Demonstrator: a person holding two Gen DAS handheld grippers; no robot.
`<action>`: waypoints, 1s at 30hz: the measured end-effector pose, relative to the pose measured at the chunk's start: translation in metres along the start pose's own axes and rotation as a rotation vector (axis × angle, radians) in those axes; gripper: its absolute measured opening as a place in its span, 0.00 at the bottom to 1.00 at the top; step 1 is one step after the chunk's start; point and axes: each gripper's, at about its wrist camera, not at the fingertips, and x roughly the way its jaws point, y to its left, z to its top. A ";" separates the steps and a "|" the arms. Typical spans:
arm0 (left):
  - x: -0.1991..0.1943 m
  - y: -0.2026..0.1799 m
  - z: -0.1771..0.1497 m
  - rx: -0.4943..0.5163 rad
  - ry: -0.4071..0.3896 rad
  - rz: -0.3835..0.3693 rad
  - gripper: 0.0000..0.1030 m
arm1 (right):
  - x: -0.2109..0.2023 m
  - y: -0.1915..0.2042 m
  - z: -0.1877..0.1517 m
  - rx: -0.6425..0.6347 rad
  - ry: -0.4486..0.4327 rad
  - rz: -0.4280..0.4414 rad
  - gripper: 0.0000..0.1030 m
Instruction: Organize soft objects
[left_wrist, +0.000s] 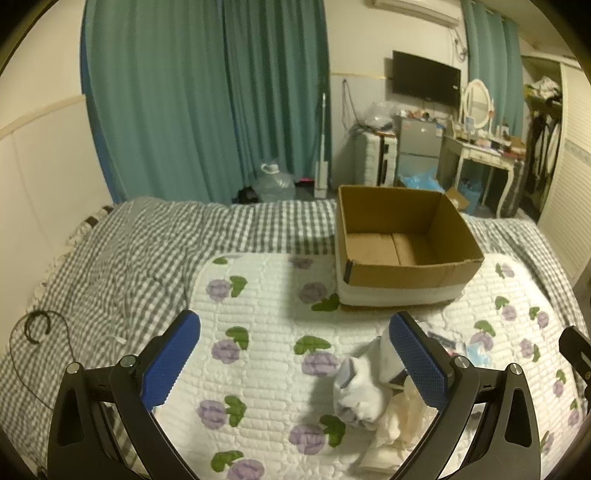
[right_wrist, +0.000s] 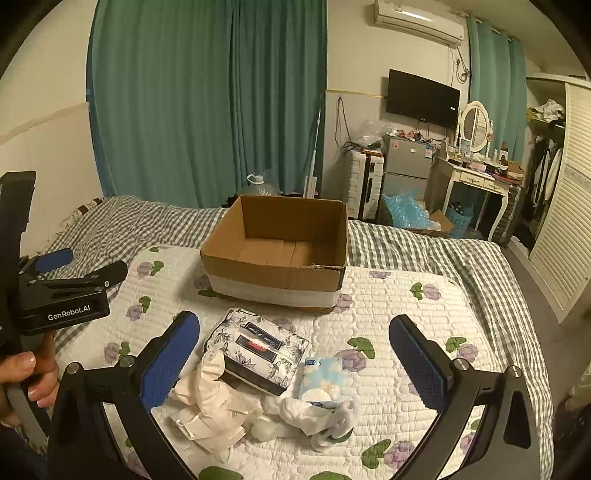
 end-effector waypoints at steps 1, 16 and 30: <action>0.000 0.000 -0.001 -0.001 -0.001 0.000 1.00 | 0.000 0.000 0.000 0.000 -0.001 -0.001 1.00; 0.002 -0.001 -0.005 -0.020 0.002 0.002 1.00 | 0.001 0.000 -0.001 -0.004 -0.001 0.002 1.00; 0.003 -0.002 -0.004 -0.002 0.008 -0.004 1.00 | -0.001 -0.002 0.002 0.000 0.000 -0.001 1.00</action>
